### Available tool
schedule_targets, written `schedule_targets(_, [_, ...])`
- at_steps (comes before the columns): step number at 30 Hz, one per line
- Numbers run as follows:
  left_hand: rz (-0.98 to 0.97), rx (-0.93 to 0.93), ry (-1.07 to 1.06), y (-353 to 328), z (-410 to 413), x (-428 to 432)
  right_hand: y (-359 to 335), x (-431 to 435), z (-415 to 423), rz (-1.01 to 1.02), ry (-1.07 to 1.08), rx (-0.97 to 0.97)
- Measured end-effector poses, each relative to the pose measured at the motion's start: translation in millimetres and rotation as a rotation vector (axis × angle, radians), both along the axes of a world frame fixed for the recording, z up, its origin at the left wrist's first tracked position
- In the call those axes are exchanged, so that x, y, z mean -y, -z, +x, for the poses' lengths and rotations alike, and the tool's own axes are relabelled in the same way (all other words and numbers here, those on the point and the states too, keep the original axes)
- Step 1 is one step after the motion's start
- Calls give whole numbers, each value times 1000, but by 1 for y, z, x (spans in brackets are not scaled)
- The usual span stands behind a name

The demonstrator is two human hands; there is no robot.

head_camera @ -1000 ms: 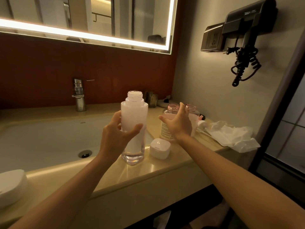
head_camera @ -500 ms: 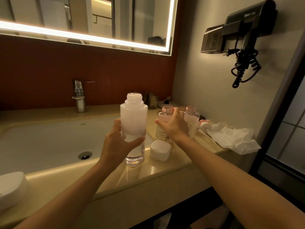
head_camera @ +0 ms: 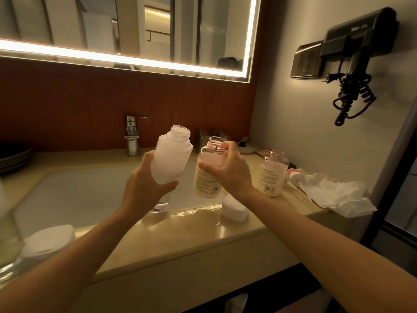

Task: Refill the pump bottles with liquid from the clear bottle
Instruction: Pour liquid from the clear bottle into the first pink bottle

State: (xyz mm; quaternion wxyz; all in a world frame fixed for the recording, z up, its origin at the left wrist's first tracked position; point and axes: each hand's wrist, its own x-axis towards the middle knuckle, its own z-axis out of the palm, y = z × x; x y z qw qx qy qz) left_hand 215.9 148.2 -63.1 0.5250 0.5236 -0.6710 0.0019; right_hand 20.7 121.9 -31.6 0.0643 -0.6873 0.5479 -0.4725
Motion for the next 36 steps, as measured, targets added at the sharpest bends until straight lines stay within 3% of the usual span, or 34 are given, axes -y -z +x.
schedule_targets(11, [-74, 317, -122, -15, 25, 1, 32, -17, 28, 62, 55, -111])
schedule_targets(18, [-133, 481, -118, -25, 26, 7, 36, -23, 32, 128, -115, 161])
schedule_targets(36, [-244, 739, -165, -44, 30, 9, 41, -23, 33, 86, -56, 142])
